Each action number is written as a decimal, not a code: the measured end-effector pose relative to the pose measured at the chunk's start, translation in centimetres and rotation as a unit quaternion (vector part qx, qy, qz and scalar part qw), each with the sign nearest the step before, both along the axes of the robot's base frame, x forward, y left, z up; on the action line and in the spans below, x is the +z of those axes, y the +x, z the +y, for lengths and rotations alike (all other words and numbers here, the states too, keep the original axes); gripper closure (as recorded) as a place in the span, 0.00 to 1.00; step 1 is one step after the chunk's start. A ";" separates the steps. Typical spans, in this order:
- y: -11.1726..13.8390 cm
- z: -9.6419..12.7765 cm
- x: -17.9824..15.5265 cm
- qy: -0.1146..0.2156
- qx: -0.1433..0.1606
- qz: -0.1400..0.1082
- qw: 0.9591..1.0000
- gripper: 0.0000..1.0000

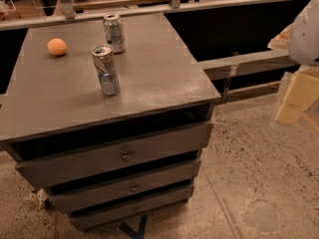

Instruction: Move redbull can near orange

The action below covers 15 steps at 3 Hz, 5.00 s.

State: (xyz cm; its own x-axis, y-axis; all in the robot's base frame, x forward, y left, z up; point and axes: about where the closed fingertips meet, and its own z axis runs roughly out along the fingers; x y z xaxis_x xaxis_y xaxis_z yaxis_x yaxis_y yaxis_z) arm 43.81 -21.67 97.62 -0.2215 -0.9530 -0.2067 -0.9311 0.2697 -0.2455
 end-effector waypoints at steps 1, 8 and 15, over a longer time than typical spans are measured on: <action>0.0 0.0 0.0 0.000 0.000 0.000 1.000 0.00; 5.2 10.0 4.0 0.405 -0.050 -0.054 0.911 0.00; 12.2 25.0 -4.3 0.479 -0.040 -0.156 0.863 0.00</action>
Offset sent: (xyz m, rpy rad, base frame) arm 0.0030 0.0022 0.0028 0.0562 -0.0077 -0.0346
